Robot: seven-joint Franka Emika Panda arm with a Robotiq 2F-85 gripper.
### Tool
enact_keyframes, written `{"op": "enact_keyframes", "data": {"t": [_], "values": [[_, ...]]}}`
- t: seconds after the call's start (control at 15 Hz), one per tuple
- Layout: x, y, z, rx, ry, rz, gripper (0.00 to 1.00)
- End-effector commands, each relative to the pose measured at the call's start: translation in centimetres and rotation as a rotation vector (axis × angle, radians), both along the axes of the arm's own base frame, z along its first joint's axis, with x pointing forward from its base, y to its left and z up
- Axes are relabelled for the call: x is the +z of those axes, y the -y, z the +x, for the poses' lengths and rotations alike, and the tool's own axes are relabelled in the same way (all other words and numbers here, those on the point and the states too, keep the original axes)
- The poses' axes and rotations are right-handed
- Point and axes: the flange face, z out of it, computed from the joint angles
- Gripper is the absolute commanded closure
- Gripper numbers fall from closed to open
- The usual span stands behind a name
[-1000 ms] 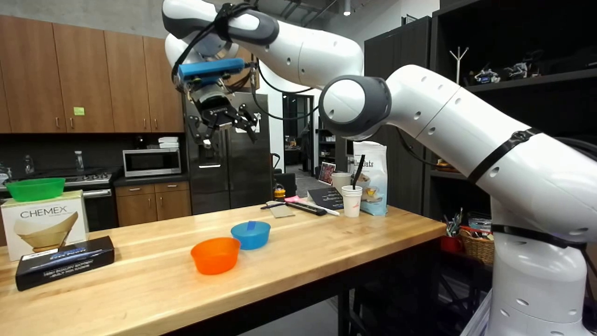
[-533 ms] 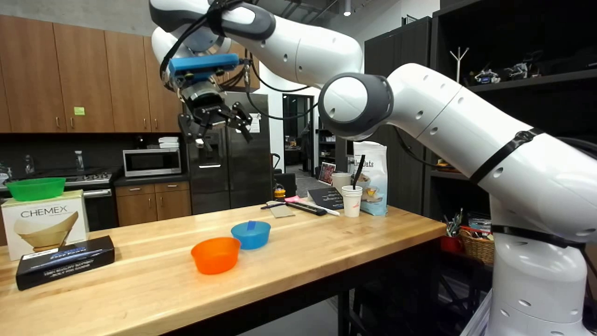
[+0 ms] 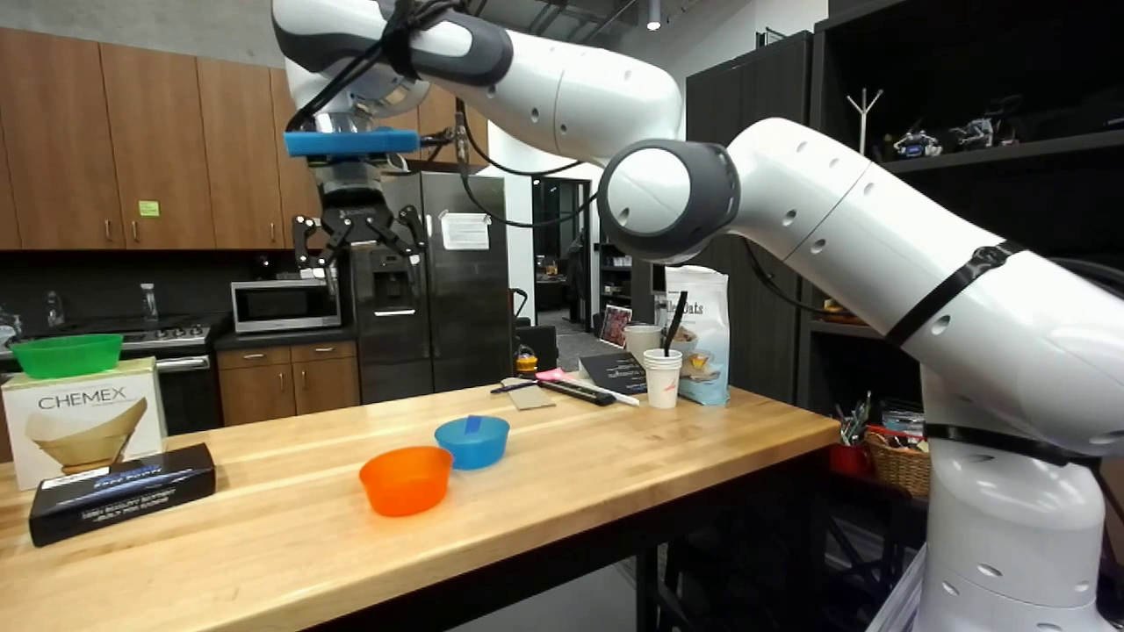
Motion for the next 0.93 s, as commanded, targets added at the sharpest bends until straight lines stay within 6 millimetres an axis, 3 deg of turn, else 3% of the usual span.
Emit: {"op": "enact_keyframes", "data": {"t": [0.0, 0.87], "values": [[1.8, 0.0, 0.9, -0.05, 0.162, -0.062, 0.0], [0.8, -0.4, -0.7, -0.097, 0.078, -0.133, 0.0]]}}
